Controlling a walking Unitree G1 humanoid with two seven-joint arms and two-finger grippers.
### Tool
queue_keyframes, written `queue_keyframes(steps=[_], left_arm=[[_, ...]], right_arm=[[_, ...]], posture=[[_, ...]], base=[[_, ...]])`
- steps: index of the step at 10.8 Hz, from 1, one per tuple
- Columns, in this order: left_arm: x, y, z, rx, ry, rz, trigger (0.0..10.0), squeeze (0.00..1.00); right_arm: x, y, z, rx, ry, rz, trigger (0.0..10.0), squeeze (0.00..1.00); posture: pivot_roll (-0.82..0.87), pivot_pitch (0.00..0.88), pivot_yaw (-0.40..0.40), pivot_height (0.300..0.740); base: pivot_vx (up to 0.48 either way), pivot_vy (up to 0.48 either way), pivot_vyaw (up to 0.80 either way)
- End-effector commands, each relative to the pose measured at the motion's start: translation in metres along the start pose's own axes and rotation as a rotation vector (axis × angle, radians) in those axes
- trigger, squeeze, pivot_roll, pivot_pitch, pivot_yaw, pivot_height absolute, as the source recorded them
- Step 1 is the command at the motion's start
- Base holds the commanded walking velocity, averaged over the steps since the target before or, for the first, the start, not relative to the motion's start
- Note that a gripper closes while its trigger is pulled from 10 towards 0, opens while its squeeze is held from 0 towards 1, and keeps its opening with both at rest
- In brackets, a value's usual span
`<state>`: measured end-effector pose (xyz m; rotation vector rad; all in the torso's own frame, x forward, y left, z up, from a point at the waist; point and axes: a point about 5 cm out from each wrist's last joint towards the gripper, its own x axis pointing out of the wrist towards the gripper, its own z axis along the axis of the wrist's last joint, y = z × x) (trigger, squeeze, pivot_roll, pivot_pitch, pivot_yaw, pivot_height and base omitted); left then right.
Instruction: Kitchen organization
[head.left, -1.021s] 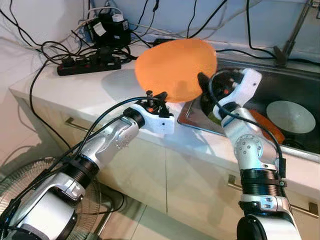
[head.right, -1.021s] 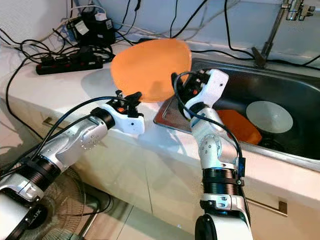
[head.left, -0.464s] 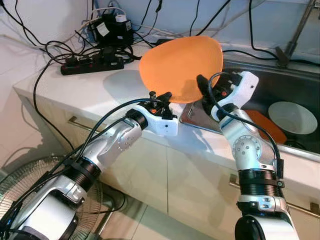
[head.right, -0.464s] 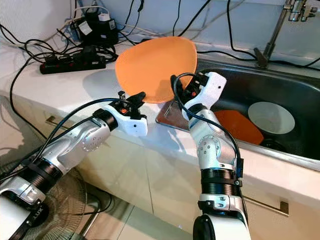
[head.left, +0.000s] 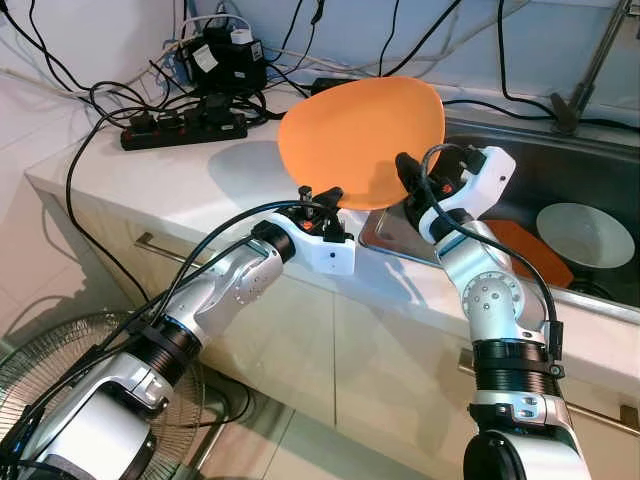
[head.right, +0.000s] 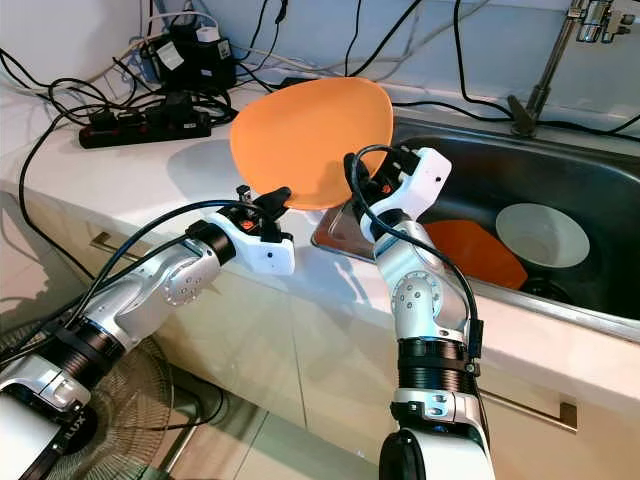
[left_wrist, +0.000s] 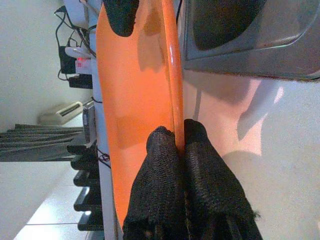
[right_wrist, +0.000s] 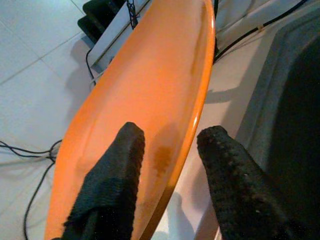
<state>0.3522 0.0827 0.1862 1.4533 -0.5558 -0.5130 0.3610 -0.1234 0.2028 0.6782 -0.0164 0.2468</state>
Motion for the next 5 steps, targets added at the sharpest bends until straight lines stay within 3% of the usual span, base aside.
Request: queue_keyframes(steps=[1,5], left_arm=[[0.0018,0.0114,0.0035,0.017,-0.022,0.054,10.0,0.0],[0.0021,0.0122,0.0032,0.032,-0.02,0.057,10.0,0.0]], right_arm=[[0.0026,0.0057,0.0026,0.019,0.004,0.016,0.0,0.0],[0.0025,0.0066,0.002,0.047,0.015,0.023,0.0,0.0]], posture=[[0.15,0.019,0.043,0.74],[0.15,0.018,0.042,0.74]], base=[[0.0,0.0,0.0],[0.0,0.0,0.0]])
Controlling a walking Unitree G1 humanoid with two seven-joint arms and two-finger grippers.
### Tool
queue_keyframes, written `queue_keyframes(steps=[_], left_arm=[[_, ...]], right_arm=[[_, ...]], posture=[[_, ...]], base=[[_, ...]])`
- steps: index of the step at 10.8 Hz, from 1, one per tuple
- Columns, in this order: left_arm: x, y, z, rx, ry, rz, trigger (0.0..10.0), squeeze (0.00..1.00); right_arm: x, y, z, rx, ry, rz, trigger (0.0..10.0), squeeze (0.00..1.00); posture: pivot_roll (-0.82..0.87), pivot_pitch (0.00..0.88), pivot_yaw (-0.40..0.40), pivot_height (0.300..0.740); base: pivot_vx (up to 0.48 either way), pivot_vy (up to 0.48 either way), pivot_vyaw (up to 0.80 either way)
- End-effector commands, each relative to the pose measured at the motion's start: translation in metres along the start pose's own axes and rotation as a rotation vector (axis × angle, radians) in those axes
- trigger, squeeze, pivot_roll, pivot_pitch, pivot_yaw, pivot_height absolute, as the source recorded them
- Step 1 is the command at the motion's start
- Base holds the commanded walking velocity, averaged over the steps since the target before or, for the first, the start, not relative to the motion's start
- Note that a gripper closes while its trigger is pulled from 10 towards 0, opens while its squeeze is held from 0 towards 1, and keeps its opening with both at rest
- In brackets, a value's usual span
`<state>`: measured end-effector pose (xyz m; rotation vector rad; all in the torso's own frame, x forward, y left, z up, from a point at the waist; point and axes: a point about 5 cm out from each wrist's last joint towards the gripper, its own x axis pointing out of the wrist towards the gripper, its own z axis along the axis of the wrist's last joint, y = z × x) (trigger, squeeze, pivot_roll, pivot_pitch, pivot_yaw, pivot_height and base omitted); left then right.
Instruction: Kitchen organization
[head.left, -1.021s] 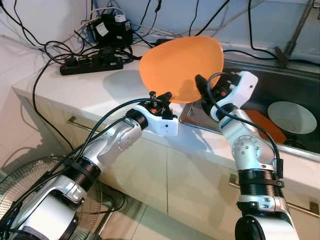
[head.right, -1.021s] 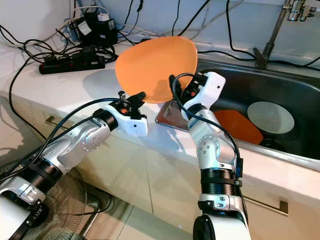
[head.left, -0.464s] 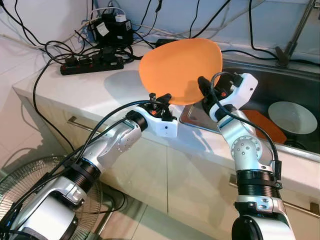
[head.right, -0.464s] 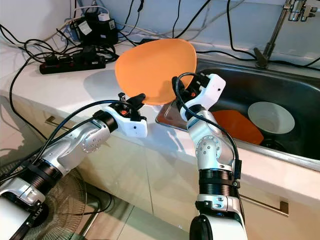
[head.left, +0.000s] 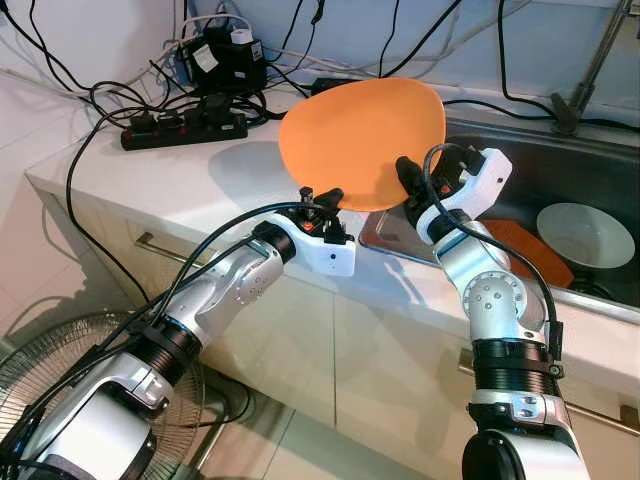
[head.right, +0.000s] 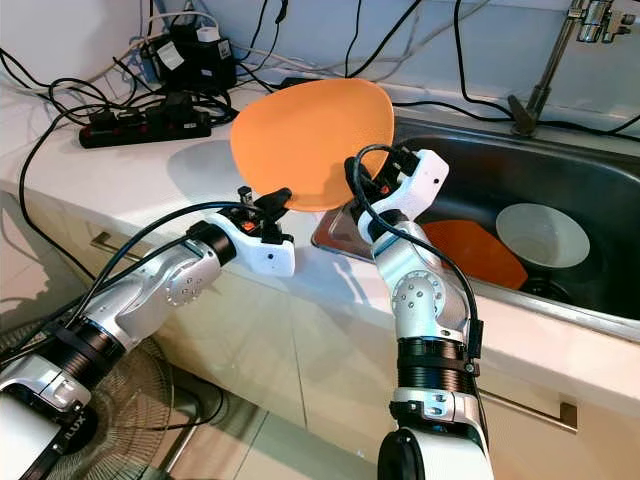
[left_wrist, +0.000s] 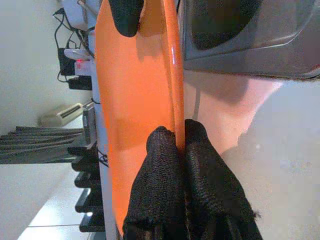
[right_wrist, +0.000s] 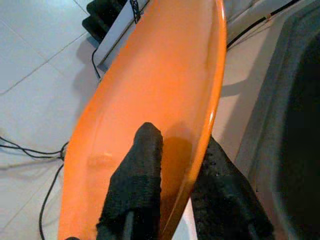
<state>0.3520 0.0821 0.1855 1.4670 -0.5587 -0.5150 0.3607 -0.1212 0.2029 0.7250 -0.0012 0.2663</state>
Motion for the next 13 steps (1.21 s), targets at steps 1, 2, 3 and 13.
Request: queue_keyframes(steps=[1,2,3,13], left_arm=[[0.002,0.013,0.002,0.02,-0.018,0.062,10.0,0.0],[0.002,0.013,0.002,0.023,-0.016,0.06,10.0,0.0],[0.002,0.012,0.001,0.026,-0.014,0.059,10.0,0.0],[0.0,0.012,0.0,0.016,-0.002,0.063,10.0,0.0]], right_arm=[[0.002,0.005,0.003,0.01,0.003,0.008,0.0,0.0],[0.002,0.004,0.003,0.017,0.003,0.007,0.0,0.0],[0.002,0.004,0.003,0.022,0.002,0.008,0.0,0.0],[0.012,-0.004,0.037,0.17,-0.129,-0.053,0.0,0.0]], posture=[[0.15,0.018,0.042,0.74],[0.15,0.019,0.042,0.74],[0.15,0.019,0.042,0.74],[0.15,0.014,0.035,0.74]], base=[[0.0,0.0,0.0],[0.0,0.0,0.0],[0.0,0.0,0.0],[0.0,0.0,0.0]])
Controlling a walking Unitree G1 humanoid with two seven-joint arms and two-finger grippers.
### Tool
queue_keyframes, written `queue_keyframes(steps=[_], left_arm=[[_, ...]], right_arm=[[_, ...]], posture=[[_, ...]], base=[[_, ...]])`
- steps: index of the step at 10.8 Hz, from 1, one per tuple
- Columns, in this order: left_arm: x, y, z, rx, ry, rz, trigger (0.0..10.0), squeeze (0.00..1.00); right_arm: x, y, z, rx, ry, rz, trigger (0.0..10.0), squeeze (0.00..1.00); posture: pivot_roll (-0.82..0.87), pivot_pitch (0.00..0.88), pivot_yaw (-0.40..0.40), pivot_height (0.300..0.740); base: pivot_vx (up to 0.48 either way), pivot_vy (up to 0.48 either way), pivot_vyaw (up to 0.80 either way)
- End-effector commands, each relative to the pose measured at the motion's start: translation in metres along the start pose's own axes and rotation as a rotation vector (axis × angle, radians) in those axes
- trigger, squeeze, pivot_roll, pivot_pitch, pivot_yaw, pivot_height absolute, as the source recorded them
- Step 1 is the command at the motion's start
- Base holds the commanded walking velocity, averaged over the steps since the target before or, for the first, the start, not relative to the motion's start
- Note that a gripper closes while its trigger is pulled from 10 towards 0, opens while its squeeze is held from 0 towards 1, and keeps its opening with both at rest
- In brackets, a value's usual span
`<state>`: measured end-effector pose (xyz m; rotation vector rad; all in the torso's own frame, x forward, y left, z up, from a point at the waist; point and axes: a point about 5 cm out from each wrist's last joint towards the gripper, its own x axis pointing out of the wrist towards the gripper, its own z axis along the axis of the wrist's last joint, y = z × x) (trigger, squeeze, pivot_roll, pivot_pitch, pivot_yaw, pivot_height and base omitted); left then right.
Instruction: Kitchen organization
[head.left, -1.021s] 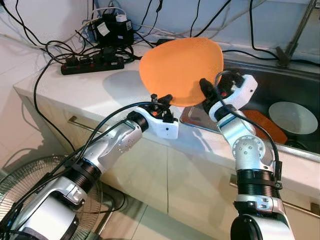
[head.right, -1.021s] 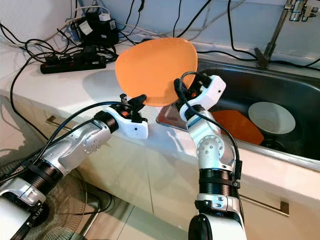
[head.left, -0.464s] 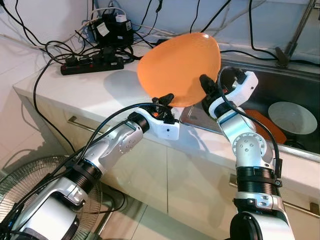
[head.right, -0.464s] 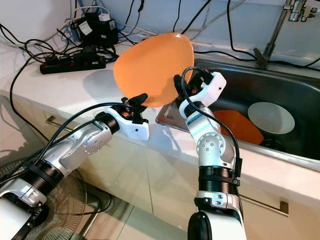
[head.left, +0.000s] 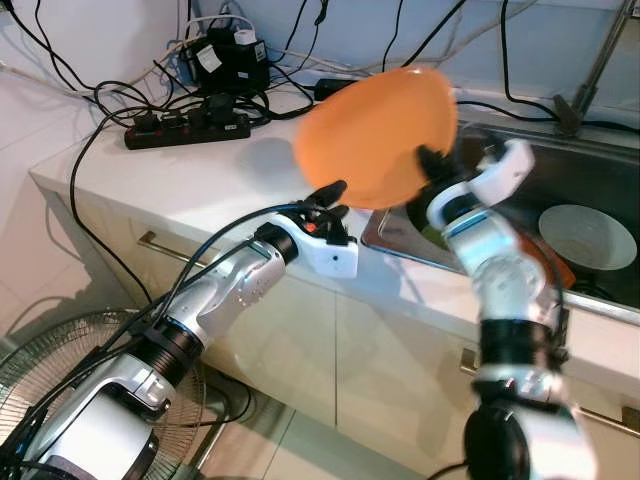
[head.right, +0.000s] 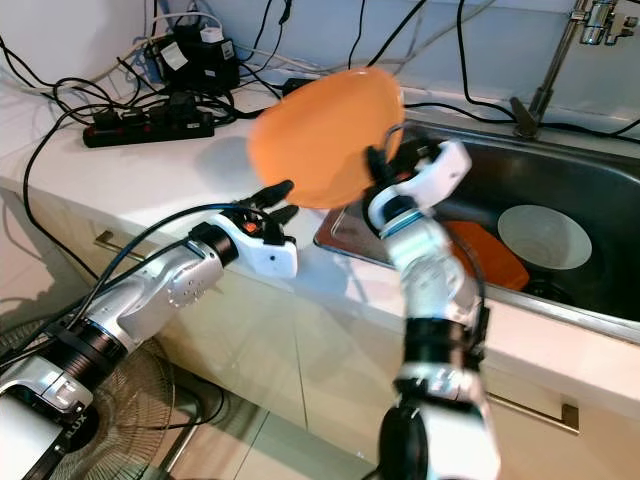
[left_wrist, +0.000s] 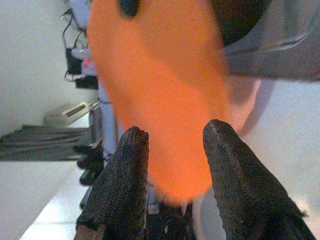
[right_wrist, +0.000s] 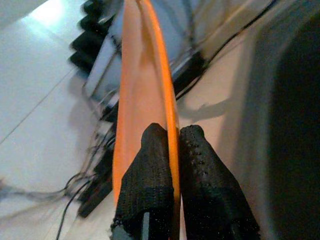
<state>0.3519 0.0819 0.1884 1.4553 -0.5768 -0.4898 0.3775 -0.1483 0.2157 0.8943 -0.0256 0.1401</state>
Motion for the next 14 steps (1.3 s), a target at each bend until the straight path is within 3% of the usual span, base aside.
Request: queue_keyframes(steps=[1,7,9,10,11,14], left_arm=[[0.0,0.009,-0.001,0.018,-0.003,0.034,10.0,0.0],[-0.004,0.005,-0.002,0.006,0.011,0.027,10.0,0.0],[-0.006,0.003,-0.003,-0.013,0.021,0.022,10.0,0.0],[-0.007,0.001,-0.005,-0.065,0.041,0.031,10.0,0.0],[-0.009,0.0,-0.007,-0.137,0.068,0.047,10.0,0.0],[-0.013,-0.004,-0.009,-0.254,0.107,0.052,10.0,0.0]], right_arm=[[0.003,0.009,0.013,0.035,-0.064,0.029,0.0,0.0],[0.0,-0.036,0.072,0.118,-0.308,-0.179,0.0,0.0],[-0.006,-0.054,0.08,0.051,-0.343,-0.254,0.0,0.0],[-0.008,-0.062,0.08,-0.069,-0.344,-0.292,0.0,0.0],[-0.01,-0.07,0.08,-0.175,-0.338,-0.328,10.0,0.0],[-0.01,-0.087,0.064,-0.289,-0.272,-0.399,10.0,0.0]], posture=[[0.15,0.013,0.034,0.74],[0.16,0.017,0.037,0.74],[0.16,0.02,0.039,0.74],[0.16,0.02,0.04,0.74],[0.16,0.022,0.04,0.74],[0.17,0.026,0.036,0.74]], base=[[0.0,0.0,0.0],[0.0,0.0,0.0],[0.0,0.0,0.0],[0.0,0.0,0.0],[0.0,0.0,0.0],[0.0,0.0,0.0]])
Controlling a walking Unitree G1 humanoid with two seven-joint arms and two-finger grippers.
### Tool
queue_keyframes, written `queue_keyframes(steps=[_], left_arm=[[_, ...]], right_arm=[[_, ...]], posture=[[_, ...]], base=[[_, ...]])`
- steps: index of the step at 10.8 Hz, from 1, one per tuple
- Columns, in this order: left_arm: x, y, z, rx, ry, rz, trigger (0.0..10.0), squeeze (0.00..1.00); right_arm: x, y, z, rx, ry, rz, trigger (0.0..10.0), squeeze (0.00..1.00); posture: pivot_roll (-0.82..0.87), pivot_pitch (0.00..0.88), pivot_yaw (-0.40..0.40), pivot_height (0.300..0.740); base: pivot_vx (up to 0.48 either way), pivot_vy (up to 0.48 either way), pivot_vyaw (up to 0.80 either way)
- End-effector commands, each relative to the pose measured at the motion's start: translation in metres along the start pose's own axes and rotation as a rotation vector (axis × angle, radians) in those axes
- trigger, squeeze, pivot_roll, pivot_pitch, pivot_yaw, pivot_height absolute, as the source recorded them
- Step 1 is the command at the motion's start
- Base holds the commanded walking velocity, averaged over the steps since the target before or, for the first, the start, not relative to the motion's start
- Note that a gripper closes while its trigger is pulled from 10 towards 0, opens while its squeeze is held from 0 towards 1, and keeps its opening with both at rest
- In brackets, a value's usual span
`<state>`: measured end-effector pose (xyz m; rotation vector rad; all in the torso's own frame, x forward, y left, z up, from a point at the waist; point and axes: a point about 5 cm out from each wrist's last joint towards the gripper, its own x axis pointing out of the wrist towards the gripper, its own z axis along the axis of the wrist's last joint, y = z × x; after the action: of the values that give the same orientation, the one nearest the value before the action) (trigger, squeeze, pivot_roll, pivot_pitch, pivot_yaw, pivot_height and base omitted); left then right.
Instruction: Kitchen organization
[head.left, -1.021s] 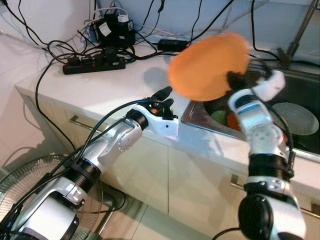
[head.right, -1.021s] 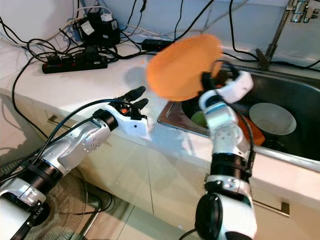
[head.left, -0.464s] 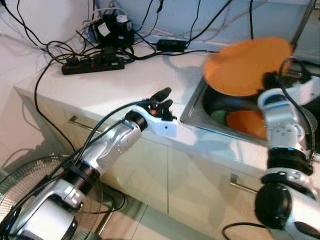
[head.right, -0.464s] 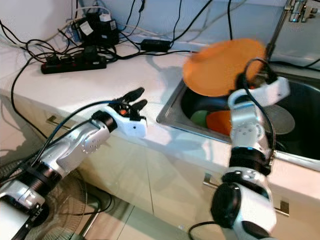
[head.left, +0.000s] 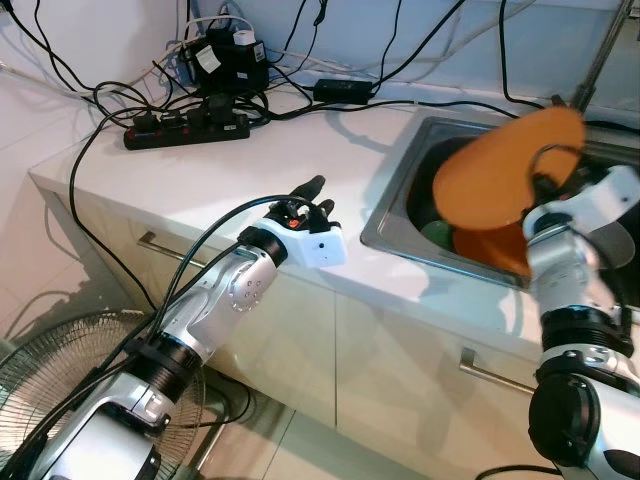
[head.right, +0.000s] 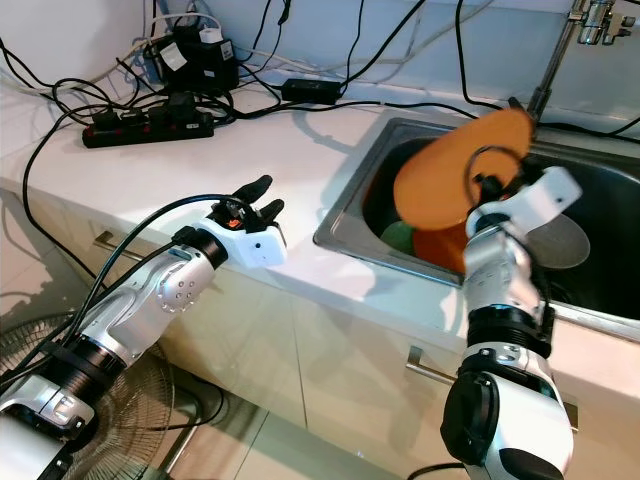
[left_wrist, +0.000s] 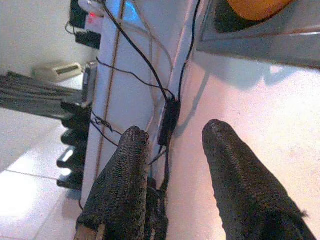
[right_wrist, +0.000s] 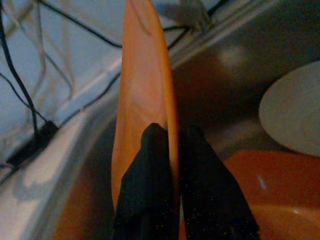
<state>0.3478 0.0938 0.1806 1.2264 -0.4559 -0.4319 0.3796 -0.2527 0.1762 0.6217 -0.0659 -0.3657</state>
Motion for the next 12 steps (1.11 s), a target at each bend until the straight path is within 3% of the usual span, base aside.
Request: queue_keyframes(steps=[1,4,10,12], left_arm=[[-0.002,0.004,-0.002,-0.04,0.02,0.012,10.0,0.0],[-0.004,0.006,-0.002,-0.1,0.047,0.035,10.0,0.0],[-0.005,0.002,0.002,-0.174,0.079,0.032,10.0,0.0],[-0.005,0.002,0.003,-0.203,0.086,0.039,10.0,0.0]], right_arm=[[0.001,0.005,0.001,-0.021,-0.022,0.027,10.0,0.0],[-0.001,0.003,-0.021,-0.058,0.049,0.029,10.0,0.0],[-0.006,0.0,-0.048,-0.179,0.135,0.028,10.0,0.0],[-0.006,0.001,-0.05,-0.18,0.145,0.028,10.0,0.0]], posture=[[0.17,0.028,0.035,0.74],[0.18,0.03,0.035,0.74],[0.18,0.023,0.035,0.74],[0.19,0.026,0.034,0.74]], base=[[0.0,0.0,0.0],[0.0,0.0,0.0],[0.0,0.0,0.0],[0.0,0.0,0.0]])
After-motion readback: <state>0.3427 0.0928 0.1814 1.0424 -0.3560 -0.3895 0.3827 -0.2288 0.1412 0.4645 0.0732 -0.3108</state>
